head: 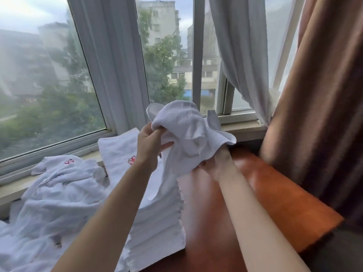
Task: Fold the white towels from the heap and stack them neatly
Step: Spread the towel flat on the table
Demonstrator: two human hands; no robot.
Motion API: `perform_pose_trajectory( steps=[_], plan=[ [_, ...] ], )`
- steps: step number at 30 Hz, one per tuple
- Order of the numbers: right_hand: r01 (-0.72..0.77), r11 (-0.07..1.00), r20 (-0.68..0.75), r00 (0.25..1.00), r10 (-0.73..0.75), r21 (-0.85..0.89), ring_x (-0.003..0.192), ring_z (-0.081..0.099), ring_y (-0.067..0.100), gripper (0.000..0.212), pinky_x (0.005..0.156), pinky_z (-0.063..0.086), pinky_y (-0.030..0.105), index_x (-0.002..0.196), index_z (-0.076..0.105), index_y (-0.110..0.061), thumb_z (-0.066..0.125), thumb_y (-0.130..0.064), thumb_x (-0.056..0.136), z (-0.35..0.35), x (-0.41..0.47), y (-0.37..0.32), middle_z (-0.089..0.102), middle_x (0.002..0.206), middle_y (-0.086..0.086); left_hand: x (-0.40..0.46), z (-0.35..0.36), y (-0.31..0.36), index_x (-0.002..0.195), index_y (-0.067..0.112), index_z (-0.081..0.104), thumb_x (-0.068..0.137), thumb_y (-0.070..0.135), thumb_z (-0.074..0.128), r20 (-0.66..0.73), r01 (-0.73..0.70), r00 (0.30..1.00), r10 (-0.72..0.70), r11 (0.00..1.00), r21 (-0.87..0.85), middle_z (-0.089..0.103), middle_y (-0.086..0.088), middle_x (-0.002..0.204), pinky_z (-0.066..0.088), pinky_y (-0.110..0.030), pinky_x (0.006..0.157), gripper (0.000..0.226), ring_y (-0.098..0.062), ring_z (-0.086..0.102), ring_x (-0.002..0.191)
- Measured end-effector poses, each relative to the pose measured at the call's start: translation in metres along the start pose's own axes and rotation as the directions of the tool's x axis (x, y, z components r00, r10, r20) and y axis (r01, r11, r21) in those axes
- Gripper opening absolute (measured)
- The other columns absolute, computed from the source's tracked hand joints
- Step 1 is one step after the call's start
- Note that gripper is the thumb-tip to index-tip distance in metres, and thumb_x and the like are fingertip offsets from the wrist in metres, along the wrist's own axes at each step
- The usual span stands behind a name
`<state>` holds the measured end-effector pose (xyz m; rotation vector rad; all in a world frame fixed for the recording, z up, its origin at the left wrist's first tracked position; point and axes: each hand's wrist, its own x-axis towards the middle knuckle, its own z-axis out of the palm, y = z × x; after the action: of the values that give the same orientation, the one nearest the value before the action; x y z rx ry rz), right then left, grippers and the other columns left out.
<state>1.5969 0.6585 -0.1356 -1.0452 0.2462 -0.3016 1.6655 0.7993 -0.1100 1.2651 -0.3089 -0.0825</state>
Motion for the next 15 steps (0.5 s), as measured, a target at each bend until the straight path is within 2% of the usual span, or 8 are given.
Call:
perform_pose_trajectory(
  steps=[3,6,9,12,15],
  plan=[
    [0.004,1.0,-0.026,1.0,-0.003,0.006,0.063,0.048,0.016,0.038,0.057,0.032,0.025,0.09,0.058,-0.023,0.041,-0.057,0.093,-0.049,0.009,-0.022,0.053,0.076,0.004,0.009,0.054,-0.024,0.107,0.004,0.066,0.093,0.008,0.059,0.007,0.019,1.0,-0.019,1.0,0.012,0.068,-0.01,0.097,0.056,-0.026,0.062,0.017,-0.019,0.067,0.089],
    [0.003,1.0,0.005,1.0,-0.003,0.029,0.069,0.048,0.016,0.043,0.061,0.033,0.028,0.079,0.065,-0.028,0.034,-0.051,0.099,-0.108,0.023,-0.046,0.057,0.072,0.001,0.011,0.109,-0.053,0.106,0.008,0.068,0.093,0.008,0.058,-0.023,0.035,0.999,-0.035,0.999,-0.006,0.069,-0.009,0.099,0.057,-0.028,0.064,0.016,-0.02,0.068,0.09],
    [-0.093,0.995,-0.006,0.996,0.093,-0.021,0.068,0.05,0.016,0.038,0.058,0.037,0.025,0.095,0.059,-0.025,0.034,-0.054,0.097,-0.173,0.04,-0.07,0.058,0.081,0.002,0.01,0.167,-0.084,0.098,0.016,0.069,0.093,0.009,0.057,-0.065,0.087,0.994,-0.086,0.996,0.008,0.071,-0.003,0.092,0.055,-0.025,0.058,0.015,-0.016,0.068,0.083],
    [-0.161,0.983,-0.016,0.987,0.161,-0.084,0.061,0.058,0.011,0.033,0.049,0.043,0.019,0.089,0.061,-0.028,0.036,-0.047,0.098,-0.233,0.057,-0.091,0.065,0.073,-0.005,0.008,0.218,-0.115,0.094,0.019,0.068,0.093,0.01,0.056,-0.135,0.146,0.98,-0.143,0.989,0.011,0.07,-0.001,0.088,0.054,-0.024,0.054,0.015,-0.016,0.068,0.08],
    [-0.22,0.972,-0.038,0.975,0.217,-0.087,0.076,0.051,0.018,0.023,0.058,0.041,0.023,0.089,0.056,-0.026,0.039,-0.041,0.096,-0.283,0.077,-0.101,0.059,0.082,0.0,0.009,0.258,-0.146,0.095,0.017,0.068,0.093,0.013,0.057,-0.169,0.205,0.966,-0.195,0.978,0.042,0.07,-0.003,0.091,0.054,-0.024,0.055,0.012,-0.018,0.068,0.083]
  ],
)
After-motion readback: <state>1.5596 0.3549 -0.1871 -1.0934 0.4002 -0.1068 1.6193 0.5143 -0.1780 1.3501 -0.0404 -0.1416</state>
